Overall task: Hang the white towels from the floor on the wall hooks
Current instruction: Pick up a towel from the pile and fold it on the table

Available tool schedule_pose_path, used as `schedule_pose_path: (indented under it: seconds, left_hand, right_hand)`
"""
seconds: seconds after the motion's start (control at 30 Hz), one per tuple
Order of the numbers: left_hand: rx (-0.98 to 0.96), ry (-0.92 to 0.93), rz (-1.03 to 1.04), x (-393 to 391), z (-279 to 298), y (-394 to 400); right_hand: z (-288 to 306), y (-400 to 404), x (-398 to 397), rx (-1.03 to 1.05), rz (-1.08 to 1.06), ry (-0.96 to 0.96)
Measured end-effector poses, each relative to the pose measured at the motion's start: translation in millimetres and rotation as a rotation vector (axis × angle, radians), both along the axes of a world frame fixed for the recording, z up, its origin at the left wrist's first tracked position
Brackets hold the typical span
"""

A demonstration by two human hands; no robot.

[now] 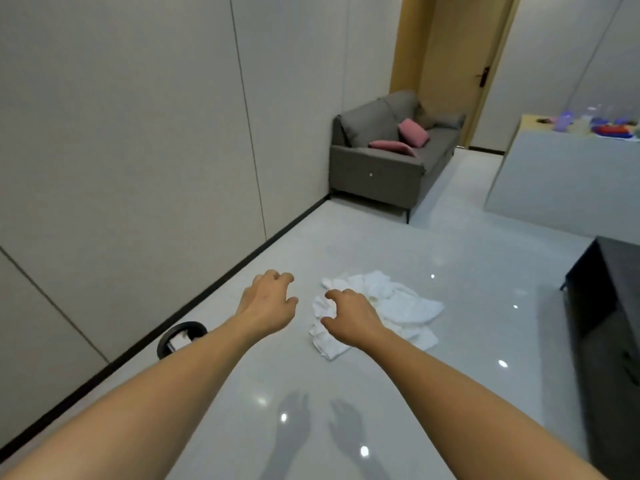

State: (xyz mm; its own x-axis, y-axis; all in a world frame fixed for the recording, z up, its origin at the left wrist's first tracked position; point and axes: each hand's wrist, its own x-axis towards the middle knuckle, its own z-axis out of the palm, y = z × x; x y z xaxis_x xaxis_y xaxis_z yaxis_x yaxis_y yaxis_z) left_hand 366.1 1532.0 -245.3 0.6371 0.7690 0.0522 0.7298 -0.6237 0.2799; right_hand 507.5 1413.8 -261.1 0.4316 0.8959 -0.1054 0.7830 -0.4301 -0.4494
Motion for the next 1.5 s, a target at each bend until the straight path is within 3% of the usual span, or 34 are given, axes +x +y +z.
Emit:
schedule_pose_path:
  seconds: [0.33, 0.7, 1.0, 1.27, 1.5]
  left_hand:
    - [-0.152, 0.149, -0.227, 191, -110, 46]
    - [-0.4, 0.321, -0.078, 326, -211, 119]
    - [-0.564, 0.33, 0.055, 355, -283, 211]
    - [-0.672, 0.296, 0.05, 368, -372, 368]
    - [-0.795, 0.428, 0.129, 375, -468, 435]
  right_hand:
    - [-123, 10, 184, -0.156, -0.251, 0.18]
    - [-237, 84, 338, -0.419, -0.243, 0.39]
    - [-299, 185, 376, -0.535, -0.229, 0.496]
    - [-366, 306, 381, -0.621, -0.364, 0.55]
    - [-461, 390, 401, -0.668, -0.412, 0.648]
